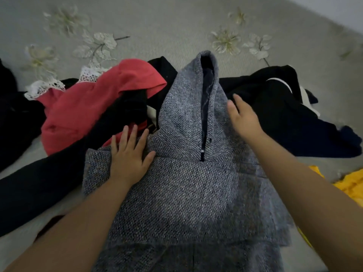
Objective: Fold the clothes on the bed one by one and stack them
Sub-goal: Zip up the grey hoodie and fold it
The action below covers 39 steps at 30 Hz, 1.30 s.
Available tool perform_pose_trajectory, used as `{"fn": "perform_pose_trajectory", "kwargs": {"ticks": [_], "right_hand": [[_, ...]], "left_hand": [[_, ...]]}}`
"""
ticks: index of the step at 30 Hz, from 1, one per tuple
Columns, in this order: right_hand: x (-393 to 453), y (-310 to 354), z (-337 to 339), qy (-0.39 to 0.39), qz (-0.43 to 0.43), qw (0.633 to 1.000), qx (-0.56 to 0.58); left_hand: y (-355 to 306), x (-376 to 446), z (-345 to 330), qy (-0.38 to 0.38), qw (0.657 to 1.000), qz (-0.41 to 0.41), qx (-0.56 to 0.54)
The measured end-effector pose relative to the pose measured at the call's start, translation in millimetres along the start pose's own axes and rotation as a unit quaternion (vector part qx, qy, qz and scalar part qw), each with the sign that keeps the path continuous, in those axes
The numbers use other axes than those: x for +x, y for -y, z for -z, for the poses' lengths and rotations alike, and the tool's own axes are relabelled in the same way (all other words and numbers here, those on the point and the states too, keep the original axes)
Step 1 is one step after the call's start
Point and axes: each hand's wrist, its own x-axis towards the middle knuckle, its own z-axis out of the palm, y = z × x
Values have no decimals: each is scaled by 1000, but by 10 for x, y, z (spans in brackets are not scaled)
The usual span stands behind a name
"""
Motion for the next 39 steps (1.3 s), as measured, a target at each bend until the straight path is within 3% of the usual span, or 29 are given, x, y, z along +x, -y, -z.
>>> {"fn": "perform_pose_trajectory", "kwargs": {"ticks": [7,13,16,20,23,25,28,32,35,37,39], "right_hand": [[824,35,-377,58,-135,989,12],[931,125,-459,19,-136,990,35],[777,165,-205,-26,-84,996,20],[294,309,251,-95,56,984,-140],[-164,397,494,-107,143,980,-89],[-499,387,560,-75,197,977,-32],[-1123,315,609,39,219,974,41],[-1959,139,729,219,153,958,106],[-2438,-51,704,328,178,924,-88],[-2676,-206,617,348,220,876,-250],[-2878,-346,502,358,245,847,-308]], "left_hand": [[20,172,-195,-24,999,-16,35],[32,215,-242,-52,997,-24,50],[26,222,-220,-57,997,-22,53],[3,194,-153,-45,999,-13,25],[-79,78,-16,-64,997,-21,-46],[-216,-43,160,-105,985,-13,-139],[-413,-289,526,-164,950,-11,-266],[-605,-659,901,-187,942,-110,-258],[-759,-910,1027,-175,945,-201,-191],[-855,-1072,1012,-154,941,-275,-126],[-934,-1223,939,-132,926,-353,-39]]}}
